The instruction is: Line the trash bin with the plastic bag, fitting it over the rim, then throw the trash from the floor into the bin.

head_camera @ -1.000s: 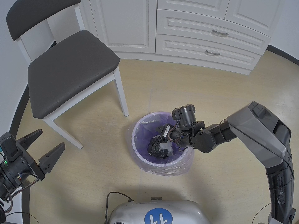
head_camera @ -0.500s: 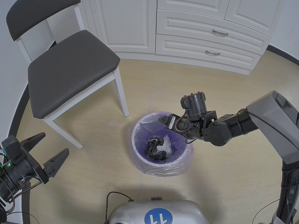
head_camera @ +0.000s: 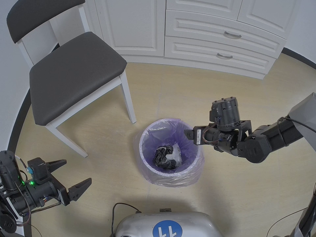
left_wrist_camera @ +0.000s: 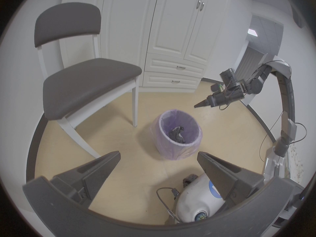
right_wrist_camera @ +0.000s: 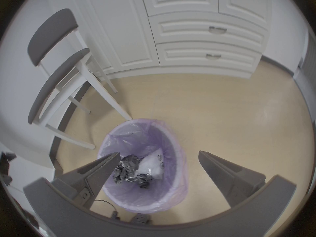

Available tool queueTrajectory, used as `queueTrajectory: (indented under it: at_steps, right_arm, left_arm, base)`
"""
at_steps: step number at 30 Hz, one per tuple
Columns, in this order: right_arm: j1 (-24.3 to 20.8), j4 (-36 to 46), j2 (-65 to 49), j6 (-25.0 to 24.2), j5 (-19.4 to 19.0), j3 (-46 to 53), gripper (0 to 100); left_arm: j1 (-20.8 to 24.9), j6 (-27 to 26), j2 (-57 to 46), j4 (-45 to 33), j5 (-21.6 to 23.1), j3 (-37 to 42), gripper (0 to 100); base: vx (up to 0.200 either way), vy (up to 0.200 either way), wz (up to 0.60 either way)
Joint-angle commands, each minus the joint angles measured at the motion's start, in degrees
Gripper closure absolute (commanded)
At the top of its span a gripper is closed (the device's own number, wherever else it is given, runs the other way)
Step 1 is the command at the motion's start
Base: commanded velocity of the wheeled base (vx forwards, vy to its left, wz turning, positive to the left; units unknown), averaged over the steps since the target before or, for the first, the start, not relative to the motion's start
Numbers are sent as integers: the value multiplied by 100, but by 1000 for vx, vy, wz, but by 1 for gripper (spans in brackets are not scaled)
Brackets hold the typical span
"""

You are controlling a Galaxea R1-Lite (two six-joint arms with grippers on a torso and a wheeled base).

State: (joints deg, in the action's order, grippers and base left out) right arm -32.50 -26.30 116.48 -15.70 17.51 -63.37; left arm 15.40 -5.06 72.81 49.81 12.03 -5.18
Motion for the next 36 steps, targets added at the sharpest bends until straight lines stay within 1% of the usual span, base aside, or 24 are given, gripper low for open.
queueTrajectory:
  at_steps: [1, 3, 4, 5, 6, 7, 8, 9, 10, 12, 16, 21, 24, 26, 28, 29, 31, 34, 36]
  right_arm:
    - [227, -745, -530, 841, 192, 967, 0]
    - [332, -1123, -521, 1201, 236, 1230, 0]
    - [332, -1123, -521, 1201, 236, 1230, 0]
    - [525, -1633, -442, 1720, 262, 1564, 0]
    - [543, -1695, -424, 1790, 262, 1599, 0]
    - [675, -2046, -293, 2124, 262, 1766, 0]
    - [763, -2266, -187, 2291, 262, 1845, 0]
    - [798, -2389, -117, 2370, 271, 1881, 0]
    - [895, -2767, 120, 2537, 271, 1951, 0]
    - [974, -3066, 367, 2625, 271, 1969, 0]
    - [1000, -3409, 982, 2678, 245, 1837, 0]
    - [956, -3373, 1448, 2695, 218, 1617, 0]
    - [1018, -3347, 1659, 2695, 183, 1476, 0]
    - [1132, -3382, 2089, 2695, 157, 1116, 0]
    - [1202, -3373, 2212, 2678, 148, 975, 0]
    - [1246, -3391, 2256, 2660, 104, 887, 0]
    - [1352, -3391, 2353, 2555, -151, 738, 0]
    - [1387, -3347, 2485, 2203, -538, 580, 0]
    - [1457, -3338, 2669, 2097, -652, 413, 0]
  left_arm:
    - [25, 5, 506, 46, -8, 43, 0]
    - [25, 23, 514, 46, -8, 43, 0]
    - [25, 23, 514, 46, -8, 43, 0]
    - [25, 23, 532, 46, -8, 35, 0]
    - [25, 23, 532, 46, -8, 35, 0]
    - [25, 31, 532, 46, -8, 35, 0]
    - [25, 31, 541, 46, -8, 35, 0]
    - [25, 31, 541, 46, -8, 35, 0]
    - [25, 31, 541, 46, -8, 35, 0]
    - [16, 31, 541, 55, -8, 26, 0]
    - [-10, 31, 514, 73, -8, 26, 0]
    - [-81, 40, 453, 363, -8, 70, 0]
    - [-107, 40, 453, 503, -8, 105, 0]
    - [-116, 40, 444, 811, -8, 167, 0]
    - [-116, 40, 435, 952, -8, 237, 0]
    - [-116, 40, 444, 1013, -8, 263, 0]
    - [-107, 40, 497, 1057, -8, 316, 0]
    - [-107, 40, 558, 1057, -8, 377, 0]
    - [-107, 49, 611, 1057, -8, 404, 0]
  base:
    - [0, 0, 0]
    - [0, 0, 0]
    - [0, 0, 0]
    - [0, 0, 0]
    - [0, 0, 0]
    - [0, 0, 0]
    - [0, 0, 0]
    - [0, 0, 0]
    - [0, 0, 0]
    - [0, 0, 0]
    - [0, 0, 0]
    - [0, 0, 0]
    - [0, 0, 0]
    - [0, 0, 0]
    - [0, 0, 0]
    - [0, 0, 0]
    - [0, 0, 0]
    - [0, 0, 0]
    - [0, 0, 0]
